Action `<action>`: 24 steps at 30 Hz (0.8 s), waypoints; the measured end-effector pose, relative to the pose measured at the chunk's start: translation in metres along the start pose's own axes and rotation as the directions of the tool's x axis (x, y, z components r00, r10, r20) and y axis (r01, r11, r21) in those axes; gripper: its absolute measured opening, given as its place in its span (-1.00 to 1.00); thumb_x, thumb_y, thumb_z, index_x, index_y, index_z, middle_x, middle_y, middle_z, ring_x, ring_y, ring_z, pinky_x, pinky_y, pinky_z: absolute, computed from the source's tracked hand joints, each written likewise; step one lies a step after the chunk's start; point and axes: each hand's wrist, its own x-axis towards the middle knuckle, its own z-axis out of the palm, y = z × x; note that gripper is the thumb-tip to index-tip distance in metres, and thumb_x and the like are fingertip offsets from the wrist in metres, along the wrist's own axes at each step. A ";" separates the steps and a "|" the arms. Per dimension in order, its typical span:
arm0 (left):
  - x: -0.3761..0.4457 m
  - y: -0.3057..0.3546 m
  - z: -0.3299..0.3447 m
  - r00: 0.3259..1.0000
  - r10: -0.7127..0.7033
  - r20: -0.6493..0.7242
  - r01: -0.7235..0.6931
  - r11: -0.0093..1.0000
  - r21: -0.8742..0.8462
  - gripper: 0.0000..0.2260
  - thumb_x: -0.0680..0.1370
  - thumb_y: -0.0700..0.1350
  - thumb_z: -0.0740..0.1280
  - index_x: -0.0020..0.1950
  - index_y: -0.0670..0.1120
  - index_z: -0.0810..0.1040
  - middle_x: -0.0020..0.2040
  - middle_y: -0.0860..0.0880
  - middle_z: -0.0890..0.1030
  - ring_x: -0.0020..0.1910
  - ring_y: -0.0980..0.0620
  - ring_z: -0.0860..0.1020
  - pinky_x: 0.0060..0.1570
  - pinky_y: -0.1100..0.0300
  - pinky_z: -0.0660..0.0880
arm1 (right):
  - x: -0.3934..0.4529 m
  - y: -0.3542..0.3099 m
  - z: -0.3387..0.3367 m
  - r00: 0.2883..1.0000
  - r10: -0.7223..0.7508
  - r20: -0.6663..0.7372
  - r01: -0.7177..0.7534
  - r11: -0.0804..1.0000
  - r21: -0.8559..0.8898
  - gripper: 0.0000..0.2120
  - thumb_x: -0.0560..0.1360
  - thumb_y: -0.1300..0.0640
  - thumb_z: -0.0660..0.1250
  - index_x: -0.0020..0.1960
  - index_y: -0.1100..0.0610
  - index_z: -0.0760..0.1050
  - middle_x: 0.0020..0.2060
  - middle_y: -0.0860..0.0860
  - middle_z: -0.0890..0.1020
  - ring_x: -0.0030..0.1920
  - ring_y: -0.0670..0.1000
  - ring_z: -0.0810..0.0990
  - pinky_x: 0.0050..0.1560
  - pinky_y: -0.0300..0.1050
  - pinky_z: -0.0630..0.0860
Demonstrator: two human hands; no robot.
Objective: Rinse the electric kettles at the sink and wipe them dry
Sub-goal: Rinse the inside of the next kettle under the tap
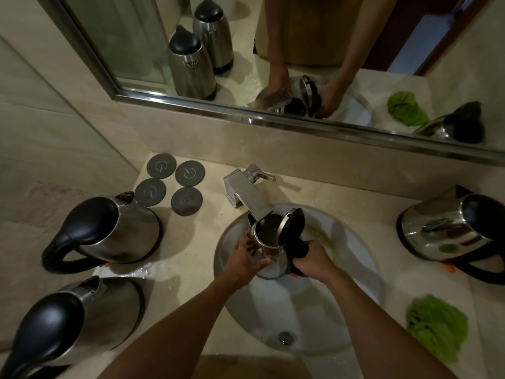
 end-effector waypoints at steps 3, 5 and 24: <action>0.001 -0.001 0.000 1.000 -0.004 0.004 0.004 1.000 -0.005 -0.19 0.46 -0.14 0.51 0.56 -0.10 0.10 0.46 -0.09 0.39 0.43 0.00 0.37 0.30 0.27 0.31 | 0.002 0.001 -0.001 1.000 -0.011 0.001 0.011 1.000 -0.017 -0.92 0.32 0.27 0.42 -0.25 0.11 0.60 -0.31 0.10 0.69 -0.25 0.07 0.69 -0.21 0.05 0.65; 0.001 -0.001 0.000 1.000 -0.008 0.004 0.008 1.000 -0.004 -0.17 0.46 -0.13 0.51 0.57 -0.09 0.08 0.47 -0.09 0.38 0.44 -0.01 0.37 0.31 0.23 0.32 | 0.001 0.000 -0.001 1.000 -0.010 -0.001 0.010 1.000 -0.017 -0.92 0.33 0.26 0.42 -0.25 0.10 0.60 -0.28 0.09 0.69 -0.22 0.06 0.69 -0.16 0.04 0.64; 0.003 -0.003 0.001 1.000 -0.006 0.002 0.006 0.999 0.035 -0.14 0.44 -0.10 0.52 0.58 -0.11 0.06 0.47 -0.08 0.38 0.44 -0.02 0.38 0.41 0.04 0.36 | -0.006 0.002 -0.001 1.000 -0.003 -0.008 0.003 1.000 0.026 -0.94 0.34 0.22 0.45 -0.23 0.09 0.62 -0.28 0.06 0.70 -0.19 0.07 0.69 -0.08 0.08 0.66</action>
